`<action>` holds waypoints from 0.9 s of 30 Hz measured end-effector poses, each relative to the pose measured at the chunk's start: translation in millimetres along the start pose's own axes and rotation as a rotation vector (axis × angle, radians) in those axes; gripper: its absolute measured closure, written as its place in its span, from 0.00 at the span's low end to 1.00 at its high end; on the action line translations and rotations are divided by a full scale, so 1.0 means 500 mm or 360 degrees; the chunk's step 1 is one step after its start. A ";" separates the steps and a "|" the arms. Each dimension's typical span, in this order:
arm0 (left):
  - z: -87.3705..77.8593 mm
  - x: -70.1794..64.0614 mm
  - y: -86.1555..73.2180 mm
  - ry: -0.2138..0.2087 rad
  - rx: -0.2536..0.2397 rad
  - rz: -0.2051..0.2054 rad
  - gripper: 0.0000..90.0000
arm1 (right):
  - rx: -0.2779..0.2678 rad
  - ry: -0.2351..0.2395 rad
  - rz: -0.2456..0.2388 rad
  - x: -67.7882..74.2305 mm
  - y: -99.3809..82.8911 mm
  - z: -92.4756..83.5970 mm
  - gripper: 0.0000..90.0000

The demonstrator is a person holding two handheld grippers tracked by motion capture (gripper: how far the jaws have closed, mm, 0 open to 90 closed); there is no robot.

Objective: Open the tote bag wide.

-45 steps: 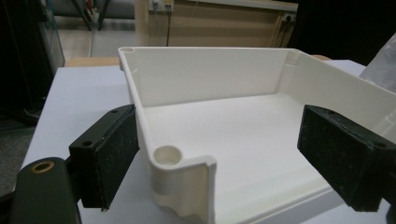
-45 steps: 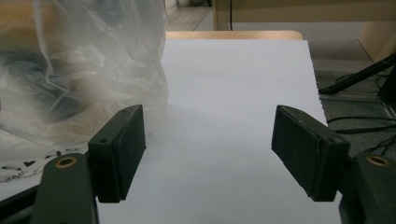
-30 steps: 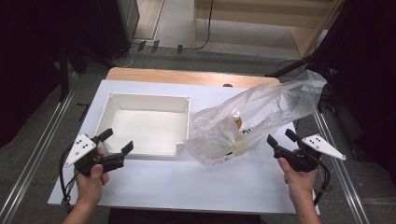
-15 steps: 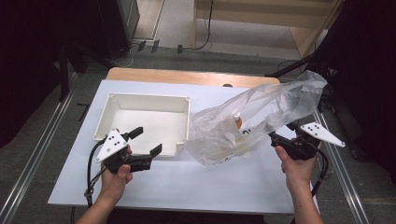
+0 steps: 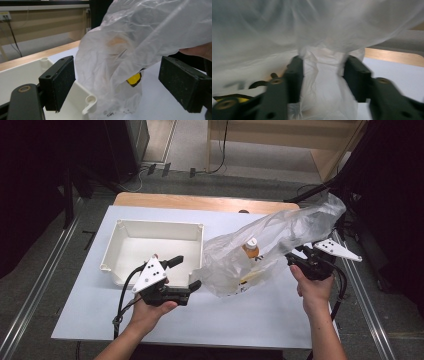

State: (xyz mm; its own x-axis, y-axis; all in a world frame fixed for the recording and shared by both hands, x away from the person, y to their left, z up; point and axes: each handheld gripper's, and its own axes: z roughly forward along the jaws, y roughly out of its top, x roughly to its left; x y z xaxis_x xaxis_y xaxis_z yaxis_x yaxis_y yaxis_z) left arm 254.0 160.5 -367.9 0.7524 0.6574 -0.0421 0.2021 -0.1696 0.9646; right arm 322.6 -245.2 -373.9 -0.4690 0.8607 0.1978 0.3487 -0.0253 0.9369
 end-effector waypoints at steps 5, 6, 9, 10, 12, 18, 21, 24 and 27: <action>0.031 -0.018 0.015 -0.0011 0.0011 0.0037 0.29 | 0.0005 0.0017 0.0040 0.002 -0.004 0.007 0.89; 0.043 -0.023 0.022 -0.0021 0.0002 0.0039 0.34 | -0.0005 0.0021 0.0035 0.004 -0.005 0.007 0.94; 0.053 -0.024 0.029 -0.0017 0.0005 0.0041 0.46 | -0.0006 0.0032 0.0005 0.011 -0.007 0.008 0.99; 0.059 -0.023 0.032 -0.0019 0.0002 0.0032 0.52 | -0.0006 0.0033 -0.0004 0.014 -0.007 0.008 1.00; 0.066 -0.017 0.034 0.0013 0.0002 0.0003 0.73 | -0.0011 0.0049 -0.0048 0.021 -0.007 0.005 1.00; 0.079 0.008 0.022 0.0016 0.0059 -0.0113 0.99 | 0.0015 0.0010 -0.0011 0.018 -0.015 0.008 1.00; 0.102 0.012 -0.004 0.0035 0.0163 -0.0154 1.00 | 0.0080 -0.0039 0.0008 0.011 -0.029 0.025 1.00; 0.121 0.020 -0.039 0.0043 0.0271 -0.0228 1.00 | 0.0199 -0.0099 0.0021 0.002 -0.052 0.049 1.00; 0.129 0.020 -0.059 0.0058 0.0315 -0.0261 1.00 | 0.0287 -0.0147 0.0050 -0.009 -0.075 0.068 1.00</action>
State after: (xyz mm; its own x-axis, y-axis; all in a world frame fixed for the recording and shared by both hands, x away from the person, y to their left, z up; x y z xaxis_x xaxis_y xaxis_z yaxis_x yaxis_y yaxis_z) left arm 296.0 124.6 -413.3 0.6769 0.7136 -0.1807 0.4412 -0.1967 0.8756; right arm 338.9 -230.7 -419.6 -0.3821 0.9041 0.1912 0.5055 0.0312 0.8623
